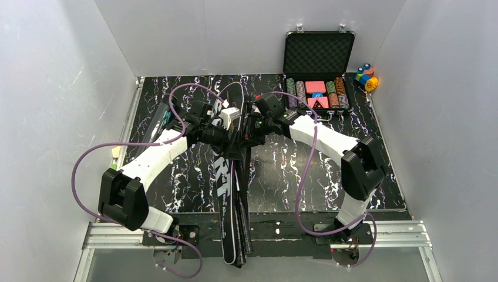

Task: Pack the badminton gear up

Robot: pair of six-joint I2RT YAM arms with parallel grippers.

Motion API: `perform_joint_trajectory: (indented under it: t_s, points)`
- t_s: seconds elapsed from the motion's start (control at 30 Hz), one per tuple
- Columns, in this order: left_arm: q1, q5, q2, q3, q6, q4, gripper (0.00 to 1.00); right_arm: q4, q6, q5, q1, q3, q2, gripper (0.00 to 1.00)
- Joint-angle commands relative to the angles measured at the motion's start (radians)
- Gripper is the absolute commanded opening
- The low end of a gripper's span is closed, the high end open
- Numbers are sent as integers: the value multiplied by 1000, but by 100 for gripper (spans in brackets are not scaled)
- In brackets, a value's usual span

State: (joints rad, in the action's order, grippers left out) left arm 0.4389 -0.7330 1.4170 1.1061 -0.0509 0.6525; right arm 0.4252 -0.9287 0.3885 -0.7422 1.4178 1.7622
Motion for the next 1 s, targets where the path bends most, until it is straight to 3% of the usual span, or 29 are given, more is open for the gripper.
perform_joint_trajectory:
  t_s: [0.0,0.37,0.5,0.77,0.9,0.97]
  points:
    - [53,-22,8,55,17,-9,64,11,-61,10,-37,85,-64,1]
    - [113,311,11,71,-1,6,64,19,-153,-57,-58,71,-154,1]
    - [132,342,6,91,-17,32,63,20,-168,-79,-85,116,-178,1]
    - [134,324,-13,112,-32,69,41,77,-145,-154,-106,122,-198,1]
    - [145,302,-39,111,-23,72,52,80,-144,-180,-107,97,-181,1]
    - [146,276,-44,111,-26,74,51,81,-139,-175,-108,108,-172,1]
